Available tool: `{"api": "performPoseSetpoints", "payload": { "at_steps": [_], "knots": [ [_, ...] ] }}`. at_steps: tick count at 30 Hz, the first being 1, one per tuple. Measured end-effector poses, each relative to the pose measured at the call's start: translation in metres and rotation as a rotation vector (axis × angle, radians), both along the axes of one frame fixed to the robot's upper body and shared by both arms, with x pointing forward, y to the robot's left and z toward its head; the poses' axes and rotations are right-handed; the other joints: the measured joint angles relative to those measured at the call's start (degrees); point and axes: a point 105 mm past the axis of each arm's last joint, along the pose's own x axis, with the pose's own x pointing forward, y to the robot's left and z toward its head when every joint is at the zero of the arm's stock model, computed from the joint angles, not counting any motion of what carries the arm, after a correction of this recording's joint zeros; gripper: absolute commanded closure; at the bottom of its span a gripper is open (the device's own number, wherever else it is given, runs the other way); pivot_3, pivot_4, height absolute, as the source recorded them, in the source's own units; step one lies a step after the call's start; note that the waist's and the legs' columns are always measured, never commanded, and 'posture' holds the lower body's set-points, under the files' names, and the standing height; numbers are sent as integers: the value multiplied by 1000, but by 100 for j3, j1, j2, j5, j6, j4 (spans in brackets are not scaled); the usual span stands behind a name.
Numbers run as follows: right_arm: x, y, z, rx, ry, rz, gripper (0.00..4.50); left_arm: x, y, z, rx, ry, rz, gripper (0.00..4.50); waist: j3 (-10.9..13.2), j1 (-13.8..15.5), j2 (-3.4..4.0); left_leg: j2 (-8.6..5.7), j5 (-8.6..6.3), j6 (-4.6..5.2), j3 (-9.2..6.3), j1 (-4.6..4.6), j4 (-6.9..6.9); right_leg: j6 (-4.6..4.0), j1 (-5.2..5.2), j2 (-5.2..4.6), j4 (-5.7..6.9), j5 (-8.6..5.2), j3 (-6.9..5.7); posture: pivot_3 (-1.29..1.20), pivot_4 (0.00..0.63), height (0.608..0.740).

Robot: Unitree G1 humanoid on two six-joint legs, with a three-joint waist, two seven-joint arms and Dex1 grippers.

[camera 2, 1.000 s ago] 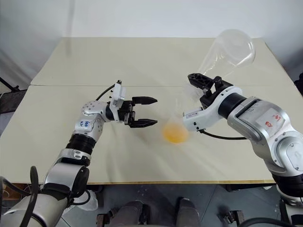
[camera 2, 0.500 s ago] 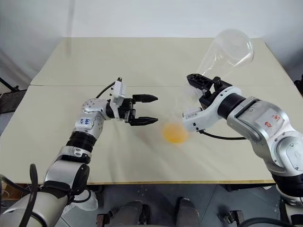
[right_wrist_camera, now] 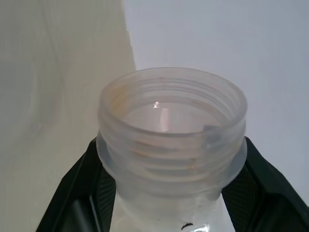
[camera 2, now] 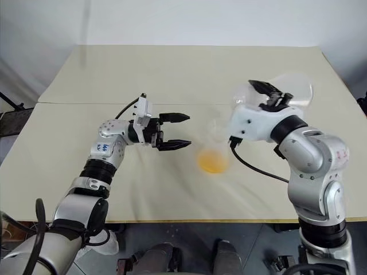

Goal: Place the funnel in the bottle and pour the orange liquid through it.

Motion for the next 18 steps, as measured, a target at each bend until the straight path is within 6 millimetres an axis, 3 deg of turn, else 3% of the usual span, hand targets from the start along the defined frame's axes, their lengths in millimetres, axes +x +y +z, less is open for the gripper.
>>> {"api": "performPoseSetpoints", "payload": {
  "at_steps": [4, 6, 8, 14, 18],
  "knots": [
    [3, -21, 17, 253, -8, -38, 2035, 1, 1, 1, 1, 0, 7, 0, 0, -10, 0, 1, 0, 0, 1, 1, 1, 0, -5, 0, 10, 0, 2, 0, 150, 740],
    [5, -43, 33, 451, -50, -74, 2035, 0, 1, 3, 2, -5, 6, 0, 0, -1, 0, 1, 0, 0, -2, 4, 1, 0, -6, -1, 19, 0, 2, 0, 150, 740],
    [7, -61, 33, 581, -46, -96, 2035, 0, 1, 5, 4, -9, 9, 0, 0, 3, 0, -2, 0, 0, -5, 4, 0, 0, -5, -2, 21, 0, 1, 0, 150, 740],
    [25, -117, -8, 913, 80, -141, 2035, -1, 2, 6, 8, -8, 14, 0, 0, -22, 0, -6, 0, 0, 5, 8, -7, 0, -6, -5, 20, 0, 3, 0, 150, 740],
    [28, -147, -30, 1038, 96, -179, 2035, -2, 7, 4, 18, 0, 30, 0, 0, -50, 1, -3, 0, 0, 8, 11, -10, 0, -9, -4, 21, 0, 6, 0, 150, 740]
  ]
}}
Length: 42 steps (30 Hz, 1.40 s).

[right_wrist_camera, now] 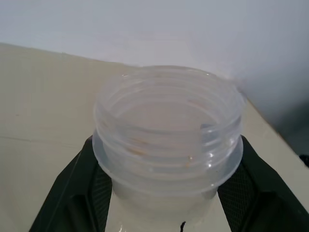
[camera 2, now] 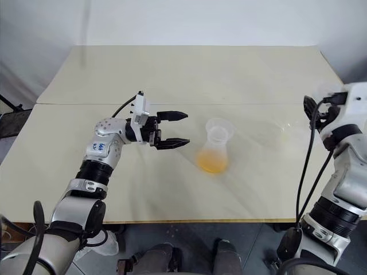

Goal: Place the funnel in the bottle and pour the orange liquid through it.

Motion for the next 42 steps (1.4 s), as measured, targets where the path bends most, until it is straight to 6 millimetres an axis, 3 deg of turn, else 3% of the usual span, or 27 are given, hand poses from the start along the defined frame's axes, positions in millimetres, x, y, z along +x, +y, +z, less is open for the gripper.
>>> {"api": "performPoseSetpoints", "payload": {
  "at_steps": [8, 15, 16, 20, 22, 38, 42],
  "knots": [
    [3, -18, -32, 80, 7, -11, 2035, -5, 4, -3, 9, 9, 16, 0, 0, -35, 0, 0, 0, 0, 1, 0, 1, 0, 0, -1, 1, 0, 6, 0, 150, 740],
    [8, -31, -33, 71, -25, -33, 2035, -8, 3, 0, 10, 0, 22, 0, 0, -68, 0, 0, 0, 0, 1, 2, 4, 0, 2, -4, 1, 0, 10, 0, 150, 740],
    [8, -32, -33, 75, -27, -33, 1328, -8, 3, 0, 9, 2, 22, 0, 0, -70, 0, 0, 0, 0, 1, 2, 4, 0, 2, -4, 2, 0, 10, 0, 150, 740],
    [7, -33, -39, 50, 5, -39, 151, -9, 5, -7, 8, 31, 33, 0, 0, -75, 0, 2, 0, 0, 0, 0, 3, 0, 2, -3, -1, 0, 9, 0, 150, 740],
    [5, -31, -40, 51, 10, -37, 35, -9, 6, -6, 8, 30, 34, 0, 0, -77, 0, 3, 0, 0, 2, 0, 4, 0, 2, -3, -1, 0, 10, 0, 150, 740],
    [-11, -29, 11, -42, -76, -27, 35, -8, 7, -1, -23, 29, 46, 0, 0, -62, 0, 2, 0, 0, 1, 0, 4, 0, 2, -4, -3, 0, 10, 0, 150, 740],
    [-16, -20, 26, -72, -113, 32, 35, -6, 8, 1, -40, 48, 63, 0, 0, -60, 0, 3, 0, 0, 2, -1, 4, 0, 2, -4, -4, 0, 9, 0, 150, 740]
  ]
}}
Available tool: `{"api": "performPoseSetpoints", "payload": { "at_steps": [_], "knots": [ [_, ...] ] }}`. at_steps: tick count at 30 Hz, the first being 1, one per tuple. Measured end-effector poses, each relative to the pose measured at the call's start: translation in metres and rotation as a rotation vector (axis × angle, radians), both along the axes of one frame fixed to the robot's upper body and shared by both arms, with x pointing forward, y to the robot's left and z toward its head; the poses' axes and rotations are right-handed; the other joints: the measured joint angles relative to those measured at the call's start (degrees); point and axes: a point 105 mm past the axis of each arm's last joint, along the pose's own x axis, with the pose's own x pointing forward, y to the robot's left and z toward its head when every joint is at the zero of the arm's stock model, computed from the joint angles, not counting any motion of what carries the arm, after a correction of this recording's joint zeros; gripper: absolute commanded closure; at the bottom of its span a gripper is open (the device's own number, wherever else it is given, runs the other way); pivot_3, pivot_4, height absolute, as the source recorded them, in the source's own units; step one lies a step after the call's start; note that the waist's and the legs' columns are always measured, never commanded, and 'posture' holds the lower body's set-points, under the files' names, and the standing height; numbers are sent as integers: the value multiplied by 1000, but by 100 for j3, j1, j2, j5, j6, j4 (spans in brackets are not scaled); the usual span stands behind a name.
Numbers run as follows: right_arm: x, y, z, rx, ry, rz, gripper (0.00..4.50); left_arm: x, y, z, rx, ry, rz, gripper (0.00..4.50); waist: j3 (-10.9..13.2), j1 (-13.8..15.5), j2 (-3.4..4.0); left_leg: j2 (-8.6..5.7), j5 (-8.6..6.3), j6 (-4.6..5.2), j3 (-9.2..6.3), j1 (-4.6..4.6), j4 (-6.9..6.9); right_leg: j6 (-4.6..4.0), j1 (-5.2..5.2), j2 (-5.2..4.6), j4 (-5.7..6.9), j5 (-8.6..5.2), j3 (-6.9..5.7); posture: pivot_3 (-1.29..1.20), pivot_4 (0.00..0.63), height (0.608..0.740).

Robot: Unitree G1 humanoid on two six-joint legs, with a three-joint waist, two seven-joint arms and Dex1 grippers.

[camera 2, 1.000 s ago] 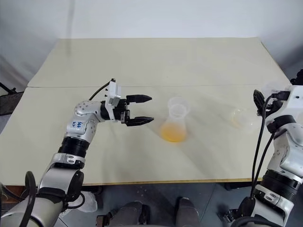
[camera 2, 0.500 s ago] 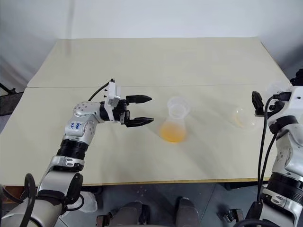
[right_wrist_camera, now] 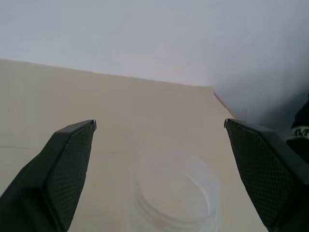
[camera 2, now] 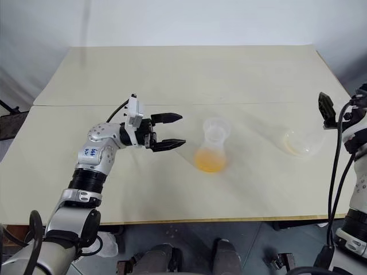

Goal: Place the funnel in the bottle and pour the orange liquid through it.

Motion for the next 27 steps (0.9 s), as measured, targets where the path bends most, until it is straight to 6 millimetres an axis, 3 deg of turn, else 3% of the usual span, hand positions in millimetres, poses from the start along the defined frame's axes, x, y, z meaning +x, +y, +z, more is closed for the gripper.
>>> {"api": "performPoseSetpoints", "payload": {
  "at_steps": [3, 6, 11, 14, 17, 22, 27],
  "knots": [
    [-11, 19, 14, -56, -1, 114, 35, 4, 4, 1, -2, 15, 38, 0, 0, 12, 0, 1, 0, 0, -1, 0, 0, 0, 0, 0, -1, 0, 0, 0, 150, 740],
    [-25, 40, 15, -107, 36, 238, 35, 5, 13, 2, 5, 41, 60, 0, 0, 49, -1, 2, 0, 0, 0, 0, 1, 0, 0, 1, -1, 0, -1, 0, 150, 740],
    [-70, 83, -28, -195, 223, 511, 35, -5, 49, -8, 59, 74, 79, 0, 1, 127, -2, 5, -1, -2, -6, 1, -2, 0, 3, 6, -5, 0, -5, 0, 150, 740],
    [-98, 104, -55, -188, 320, 652, 35, -10, 57, -16, 52, 92, 73, 0, 1, 187, -10, -1, -2, 2, -13, 9, 7, 5, 29, 2, -24, 3, -4, 0, 150, 740],
    [-113, 106, -83, -177, 394, 685, 35, -17, 65, -25, 34, 98, 66, 0, 1, 202, -15, -3, -3, 3, -3, 12, 7, 5, 31, 3, -37, 3, 13, 0, 150, 740],
    [-114, 97, -120, -189, 433, 682, 35, -29, 77, -39, 51, 105, 37, 0, 1, 155, -14, -1, -3, 3, 1, 15, 5, 5, 26, 7, -32, 3, 16, 0, 150, 740],
    [-111, 89, -129, -233, 419, 688, 35, -31, 78, -41, 59, 95, 30, 0, 1, 131, -14, 0, -2, 3, 0, 15, 5, 5, 27, 7, -31, 3, 14, 0, 150, 740]
  ]
}}
